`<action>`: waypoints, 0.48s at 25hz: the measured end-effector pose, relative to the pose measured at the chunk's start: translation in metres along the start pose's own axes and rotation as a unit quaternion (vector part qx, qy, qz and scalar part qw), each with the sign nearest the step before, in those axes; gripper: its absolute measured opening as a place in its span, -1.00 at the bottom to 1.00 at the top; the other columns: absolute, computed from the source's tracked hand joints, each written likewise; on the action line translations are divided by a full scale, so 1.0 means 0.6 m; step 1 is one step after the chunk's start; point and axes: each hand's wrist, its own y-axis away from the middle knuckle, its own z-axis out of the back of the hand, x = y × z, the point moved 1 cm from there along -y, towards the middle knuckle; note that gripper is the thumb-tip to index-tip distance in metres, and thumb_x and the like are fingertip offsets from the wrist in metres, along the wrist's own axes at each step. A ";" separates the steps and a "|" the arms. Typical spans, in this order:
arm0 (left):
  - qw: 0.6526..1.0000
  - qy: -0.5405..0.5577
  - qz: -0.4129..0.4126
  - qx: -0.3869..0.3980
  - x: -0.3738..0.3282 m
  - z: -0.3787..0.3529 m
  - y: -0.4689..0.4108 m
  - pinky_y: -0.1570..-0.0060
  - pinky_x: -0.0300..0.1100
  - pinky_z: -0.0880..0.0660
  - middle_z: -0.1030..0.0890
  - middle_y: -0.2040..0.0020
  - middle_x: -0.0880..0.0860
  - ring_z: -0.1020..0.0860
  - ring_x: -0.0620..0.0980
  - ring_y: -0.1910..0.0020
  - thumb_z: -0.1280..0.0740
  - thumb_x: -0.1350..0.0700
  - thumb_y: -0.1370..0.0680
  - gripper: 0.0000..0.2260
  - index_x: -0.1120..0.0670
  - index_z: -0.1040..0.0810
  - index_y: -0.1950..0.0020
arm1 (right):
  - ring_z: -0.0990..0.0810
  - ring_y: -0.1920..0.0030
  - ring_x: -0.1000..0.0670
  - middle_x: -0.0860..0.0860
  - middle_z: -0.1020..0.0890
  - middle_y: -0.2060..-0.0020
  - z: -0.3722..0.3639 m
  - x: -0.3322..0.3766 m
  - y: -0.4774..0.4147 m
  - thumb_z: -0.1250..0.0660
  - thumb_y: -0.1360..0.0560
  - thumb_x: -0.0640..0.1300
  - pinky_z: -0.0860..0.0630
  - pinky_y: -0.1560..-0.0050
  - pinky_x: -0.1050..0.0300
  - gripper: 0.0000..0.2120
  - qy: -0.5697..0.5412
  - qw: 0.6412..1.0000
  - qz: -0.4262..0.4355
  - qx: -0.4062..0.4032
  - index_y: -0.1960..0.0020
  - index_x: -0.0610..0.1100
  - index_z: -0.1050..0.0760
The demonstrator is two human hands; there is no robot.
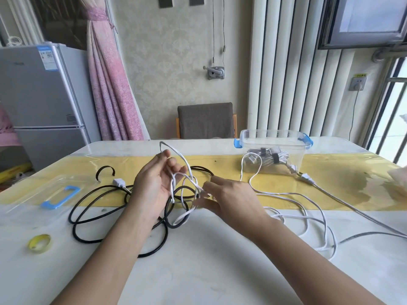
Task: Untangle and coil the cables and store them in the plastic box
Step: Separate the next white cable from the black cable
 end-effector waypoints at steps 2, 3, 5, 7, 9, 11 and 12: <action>0.999 -0.008 0.027 0.028 0.003 -0.009 0.005 0.32 -0.16 -0.61 -0.41 0.47 -0.03 -0.43 -0.12 0.51 -0.10 0.23 -0.63 -0.80 0.14 -0.45 0.15 | -0.47 0.40 -0.02 0.07 -0.45 0.33 0.004 0.014 -0.001 -0.15 -0.54 0.11 -0.17 0.48 0.25 -0.69 -0.026 0.999 -0.018 -0.007 0.20 -0.07 -0.48; 0.999 -0.021 0.032 0.028 0.007 -0.013 0.008 0.23 -0.12 -0.63 -0.40 0.49 -0.03 -0.45 -0.11 0.51 -0.10 0.23 -0.62 -0.81 0.14 -0.45 0.14 | -0.48 0.34 -0.02 0.07 -0.43 0.28 0.005 0.021 -0.002 -0.19 -0.54 0.08 -0.20 0.44 0.23 -0.75 -0.054 0.998 -0.029 -0.013 0.13 -0.09 -0.48; 0.999 -0.038 0.024 0.014 0.011 -0.019 0.012 0.09 -0.07 -0.60 -0.40 0.51 -0.02 -0.55 -0.06 0.47 -0.12 0.23 -0.62 -0.83 0.15 -0.46 0.12 | -0.42 0.28 0.02 0.11 -0.37 0.18 0.005 0.027 -0.002 -0.35 -0.48 0.03 -0.26 0.37 0.17 -0.77 -0.123 0.990 -0.073 -0.016 0.01 -0.10 -0.41; 0.998 -0.056 0.002 0.015 0.010 -0.020 0.014 0.05 -0.10 -0.59 -0.42 0.51 -0.01 -0.62 -0.01 0.38 -0.12 0.22 -0.62 -0.83 0.14 -0.46 0.12 | -0.35 0.32 0.11 0.15 -0.36 0.18 0.006 0.028 -0.003 -0.42 -0.44 -0.03 -0.29 0.33 0.17 -0.76 -0.201 0.973 -0.115 -0.019 0.06 -0.08 -0.38; 0.996 -0.077 -0.022 0.031 0.008 -0.021 0.018 0.05 -0.20 -0.56 -0.49 0.48 0.00 -0.65 0.01 0.26 -0.12 0.21 -0.62 -0.82 0.12 -0.45 0.13 | -0.36 0.35 0.19 0.18 -0.39 0.25 0.011 0.033 -0.003 -0.42 -0.45 -0.08 -0.33 0.33 0.21 -0.82 -0.223 0.967 -0.113 -0.039 0.12 -0.08 -0.42; 0.996 -0.080 -0.035 0.034 0.010 -0.021 0.017 0.03 -0.21 -0.54 -0.59 0.42 0.03 -0.65 -0.02 0.21 -0.14 0.20 -0.62 -0.83 0.12 -0.45 0.14 | -0.38 0.34 0.18 0.16 -0.46 0.29 0.013 0.037 -0.003 -0.38 -0.46 -0.10 -0.39 0.36 0.19 -0.90 -0.198 0.973 -0.088 -0.076 0.10 -0.09 -0.48; 0.994 -0.087 -0.042 0.040 0.013 -0.021 0.017 0.04 -0.23 -0.52 -0.62 0.38 0.03 -0.64 -0.05 0.23 -0.14 0.19 -0.62 -0.82 0.12 -0.46 0.14 | -0.42 0.36 0.13 0.12 -0.52 0.30 0.013 0.037 -0.004 -0.34 -0.48 -0.10 -0.43 0.39 0.14 -0.91 -0.176 0.977 -0.078 -0.089 0.04 -0.09 -0.52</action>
